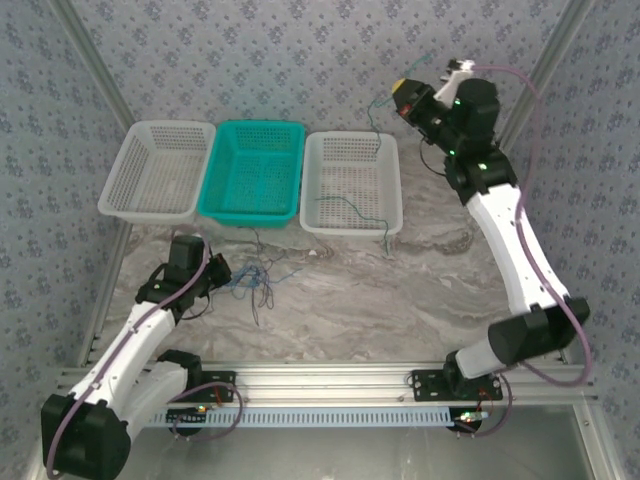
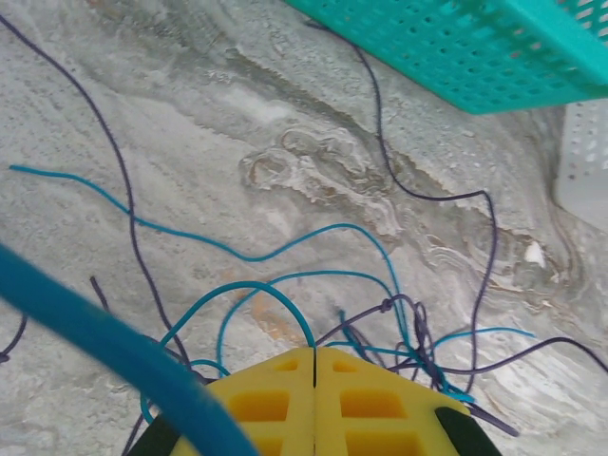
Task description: Untangle the cables
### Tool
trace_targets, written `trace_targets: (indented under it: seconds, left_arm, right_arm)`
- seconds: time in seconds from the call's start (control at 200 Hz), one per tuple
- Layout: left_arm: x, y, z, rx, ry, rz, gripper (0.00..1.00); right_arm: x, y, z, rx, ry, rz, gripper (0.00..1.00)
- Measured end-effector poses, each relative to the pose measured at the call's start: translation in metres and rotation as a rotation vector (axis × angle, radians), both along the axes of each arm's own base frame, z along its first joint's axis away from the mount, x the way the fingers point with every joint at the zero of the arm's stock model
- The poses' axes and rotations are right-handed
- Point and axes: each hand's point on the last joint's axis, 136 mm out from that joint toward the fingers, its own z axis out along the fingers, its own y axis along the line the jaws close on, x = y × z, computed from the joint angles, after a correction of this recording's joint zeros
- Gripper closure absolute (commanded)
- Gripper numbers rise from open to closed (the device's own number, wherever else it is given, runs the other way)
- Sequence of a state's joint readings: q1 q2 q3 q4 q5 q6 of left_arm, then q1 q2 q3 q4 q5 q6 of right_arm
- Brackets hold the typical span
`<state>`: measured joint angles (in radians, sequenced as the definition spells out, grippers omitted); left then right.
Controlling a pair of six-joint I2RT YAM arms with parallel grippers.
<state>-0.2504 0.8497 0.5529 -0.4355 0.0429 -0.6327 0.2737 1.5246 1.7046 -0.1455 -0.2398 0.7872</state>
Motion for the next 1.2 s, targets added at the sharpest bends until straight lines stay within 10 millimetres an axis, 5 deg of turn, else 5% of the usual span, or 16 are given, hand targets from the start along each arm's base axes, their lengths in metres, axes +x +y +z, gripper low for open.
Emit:
trace_targets:
  seconds: [0.21,0.405,0.465,0.56,0.665,0.77,0.924,1.059,1.129,1.199]
  left_arm:
    - [-0.002,-0.003,0.005,-0.020,-0.028,-0.012,1.00]
    - [-0.004,-0.003,0.008,-0.027,-0.042,-0.013,1.00]
    - [-0.004,-0.003,0.010,-0.028,-0.050,-0.013,1.00]
    - [-0.004,-0.002,0.012,-0.031,-0.061,-0.013,1.00]
    - [-0.005,-0.002,0.009,-0.033,-0.057,-0.010,1.00]
    - [-0.005,-0.002,0.007,-0.032,-0.052,-0.010,1.00]
    - [-0.001,-0.008,0.011,-0.057,-0.072,-0.029,1.00]
    - [0.005,-0.016,0.018,-0.097,-0.117,-0.051,1.00]
    - [0.007,-0.019,0.021,-0.115,-0.136,-0.060,1.00]
    - [0.008,-0.022,0.025,-0.134,-0.156,-0.066,1.00]
  right_arm:
    - [0.043,0.077,-0.135,-0.450,0.047,0.126,1.00]
    - [0.045,0.123,-0.275,-0.957,0.047,0.209,1.00]
    - [0.041,0.127,-0.307,-1.054,0.067,0.242,0.87]
    - [0.034,0.125,-0.329,-1.122,0.096,0.283,0.63]
    - [0.032,0.120,-0.317,-1.096,0.101,0.278,0.47]
    - [0.023,0.115,-0.277,-1.033,0.074,0.253,0.40]
    - [-0.002,0.103,-0.170,-0.879,-0.066,0.175,0.32]
    - [-0.051,0.089,-0.082,-0.679,-0.205,0.148,0.32]
    - [-0.081,0.087,-0.067,-0.588,-0.229,0.173,0.32]
    - [-0.111,0.097,-0.074,-0.513,-0.209,0.237,0.32]
